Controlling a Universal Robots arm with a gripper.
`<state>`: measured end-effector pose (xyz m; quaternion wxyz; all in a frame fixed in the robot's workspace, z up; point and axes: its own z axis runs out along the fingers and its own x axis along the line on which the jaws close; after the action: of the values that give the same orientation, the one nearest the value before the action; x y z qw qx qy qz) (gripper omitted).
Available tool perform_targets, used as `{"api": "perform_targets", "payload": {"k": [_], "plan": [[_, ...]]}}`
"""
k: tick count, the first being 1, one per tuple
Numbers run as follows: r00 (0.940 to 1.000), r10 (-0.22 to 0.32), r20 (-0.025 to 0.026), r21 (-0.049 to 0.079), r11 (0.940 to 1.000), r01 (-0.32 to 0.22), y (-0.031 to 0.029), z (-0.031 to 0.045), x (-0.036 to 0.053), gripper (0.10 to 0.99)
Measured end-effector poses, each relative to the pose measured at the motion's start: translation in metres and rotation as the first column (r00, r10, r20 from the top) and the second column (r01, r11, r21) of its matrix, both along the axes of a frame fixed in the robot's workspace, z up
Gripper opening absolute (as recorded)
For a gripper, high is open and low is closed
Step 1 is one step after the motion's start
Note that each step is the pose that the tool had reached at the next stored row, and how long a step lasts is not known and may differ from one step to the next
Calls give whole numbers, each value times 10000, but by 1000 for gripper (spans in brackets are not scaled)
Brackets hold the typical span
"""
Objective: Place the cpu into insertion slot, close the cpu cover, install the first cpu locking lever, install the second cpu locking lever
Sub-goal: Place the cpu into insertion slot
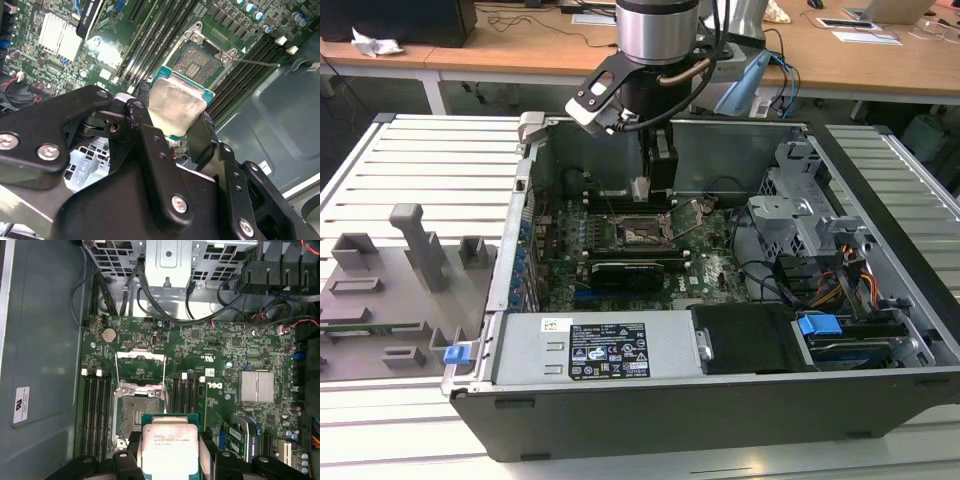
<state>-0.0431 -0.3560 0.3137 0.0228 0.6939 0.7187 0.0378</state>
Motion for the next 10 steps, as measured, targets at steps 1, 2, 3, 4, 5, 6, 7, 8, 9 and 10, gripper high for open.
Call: {"api": "perform_targets", "payload": {"k": [1,2,3,4,5,6,7,8,9,10], "plan": [[10000,-54,-2,0,10000,54,3,-12,-4,541],[9999,-131,-7,-1,9999,131,6,-38,-7,541],[9998,-176,-20,0,9998,176,11,-68,-7,541],[9998,-201,-32,-1,9998,201,15,-101,-7,541],[9998,-214,-42,0,9998,214,16,-130,-8,541],[9997,-220,-50,-1,9998,220,16,-145,-8,541],[9997,-227,-63,-2,9997,227,17,-168,-9,541],[9997,-229,-65,-2,9997,229,16,-193,-8,541],[9997,-229,-66,-2,9997,229,17,-211,-8,541],[9997,-229,-71,-2,9997,229,17,-237,-7,541]]}}
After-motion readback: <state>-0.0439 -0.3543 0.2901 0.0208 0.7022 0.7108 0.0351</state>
